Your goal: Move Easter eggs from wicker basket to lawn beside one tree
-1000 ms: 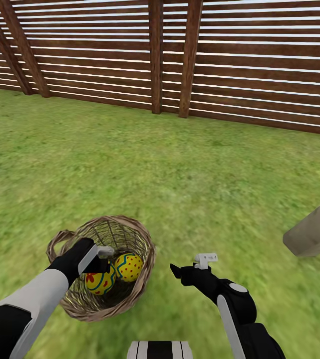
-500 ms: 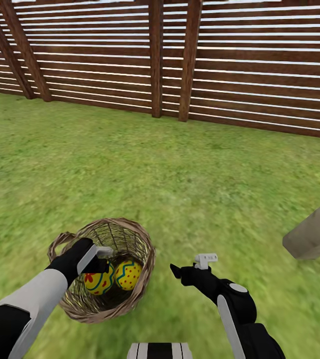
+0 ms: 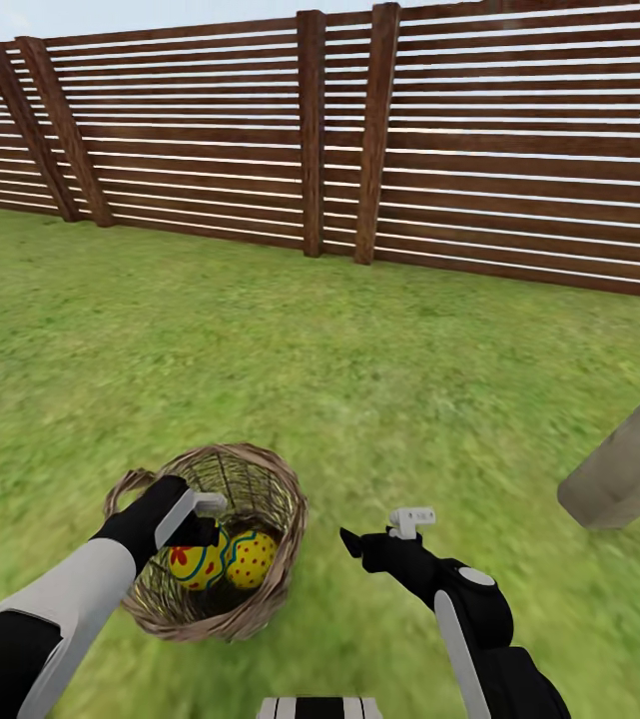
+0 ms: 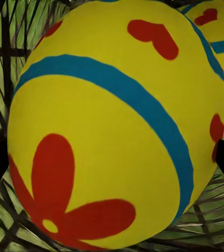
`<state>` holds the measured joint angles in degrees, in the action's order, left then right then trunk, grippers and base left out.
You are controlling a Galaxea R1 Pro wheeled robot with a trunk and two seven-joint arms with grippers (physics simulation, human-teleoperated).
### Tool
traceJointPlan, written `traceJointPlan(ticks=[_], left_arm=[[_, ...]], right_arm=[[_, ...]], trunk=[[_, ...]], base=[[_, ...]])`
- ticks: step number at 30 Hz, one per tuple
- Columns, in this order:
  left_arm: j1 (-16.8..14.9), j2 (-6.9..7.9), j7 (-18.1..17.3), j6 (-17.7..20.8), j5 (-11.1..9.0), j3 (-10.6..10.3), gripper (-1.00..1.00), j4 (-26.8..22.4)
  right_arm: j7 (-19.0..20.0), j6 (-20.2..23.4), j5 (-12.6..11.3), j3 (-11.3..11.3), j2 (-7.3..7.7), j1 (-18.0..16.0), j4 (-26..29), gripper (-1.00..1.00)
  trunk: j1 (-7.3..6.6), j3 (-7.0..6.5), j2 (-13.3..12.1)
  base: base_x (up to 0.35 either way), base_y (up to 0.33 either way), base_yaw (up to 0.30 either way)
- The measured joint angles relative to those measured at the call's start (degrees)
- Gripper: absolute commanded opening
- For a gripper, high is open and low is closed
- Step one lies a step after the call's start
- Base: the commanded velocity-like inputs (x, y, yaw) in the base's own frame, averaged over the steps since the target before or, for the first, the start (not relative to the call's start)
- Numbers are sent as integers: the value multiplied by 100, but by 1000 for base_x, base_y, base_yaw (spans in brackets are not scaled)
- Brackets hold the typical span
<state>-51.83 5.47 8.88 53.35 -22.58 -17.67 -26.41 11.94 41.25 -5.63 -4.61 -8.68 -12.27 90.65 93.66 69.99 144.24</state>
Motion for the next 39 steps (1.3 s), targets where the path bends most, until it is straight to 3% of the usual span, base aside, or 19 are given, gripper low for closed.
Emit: traceJointPlan(ticks=[39], left_arm=[[1, -9, 8, -1, -3, 0, -100, -44]], right_arm=[[1, 1, 1, -3, 0, 0, 1, 100]], trunk=[[-99, -865, -52]], base=[[-90, -33, 0]])
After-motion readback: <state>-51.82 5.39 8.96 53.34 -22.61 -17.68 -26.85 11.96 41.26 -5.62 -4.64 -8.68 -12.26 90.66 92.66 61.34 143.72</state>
